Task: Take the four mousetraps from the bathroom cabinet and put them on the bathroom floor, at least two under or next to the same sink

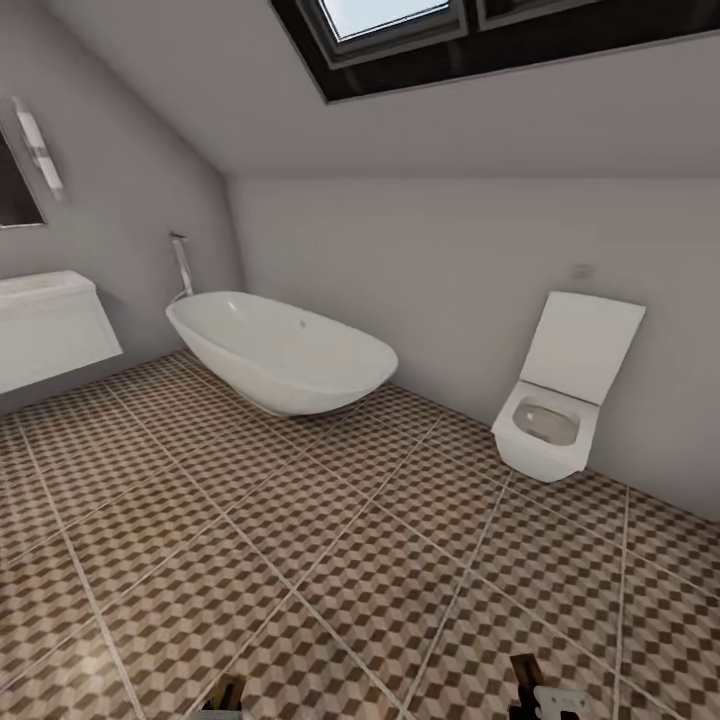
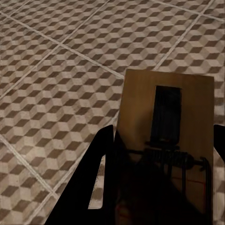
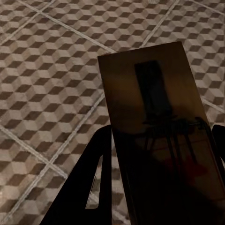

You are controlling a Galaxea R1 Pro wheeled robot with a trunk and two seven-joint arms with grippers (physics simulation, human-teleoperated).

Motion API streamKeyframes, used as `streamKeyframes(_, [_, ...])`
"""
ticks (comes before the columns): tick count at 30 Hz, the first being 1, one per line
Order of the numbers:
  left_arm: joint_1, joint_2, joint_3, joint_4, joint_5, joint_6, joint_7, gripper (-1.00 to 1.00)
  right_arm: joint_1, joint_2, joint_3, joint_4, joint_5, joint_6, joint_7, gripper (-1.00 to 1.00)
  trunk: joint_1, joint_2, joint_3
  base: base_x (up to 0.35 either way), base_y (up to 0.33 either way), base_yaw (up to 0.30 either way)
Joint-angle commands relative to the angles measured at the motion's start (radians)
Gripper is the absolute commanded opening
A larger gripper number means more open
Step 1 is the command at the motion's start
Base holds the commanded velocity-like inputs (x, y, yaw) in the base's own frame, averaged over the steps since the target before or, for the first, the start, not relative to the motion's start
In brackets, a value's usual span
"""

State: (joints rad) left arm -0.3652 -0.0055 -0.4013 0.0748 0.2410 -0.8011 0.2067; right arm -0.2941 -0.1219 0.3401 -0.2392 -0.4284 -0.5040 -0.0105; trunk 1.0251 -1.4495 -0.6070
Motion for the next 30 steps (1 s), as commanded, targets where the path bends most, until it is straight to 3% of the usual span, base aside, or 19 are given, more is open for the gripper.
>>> streamKeyframes(1, [-0.001,-0.001,-0.008,0.003,0.004,-0.004,0.005,-1.0,0.0,-0.001,0.008,0.0,-0.012,-0.004,0.003,-1.0,0.0,-0.001,-0.001,0.0,0.0,0.255])
streamKeyframes(30, [-0.001,-0.001,-0.008,0.003,0.004,-0.004,0.005,-1.0,0.0,-0.001,0.008,0.0,-0.012,-0.004,0.003,-1.0,0.0,-0.001,-0.001,0.0,0.0,0.255])
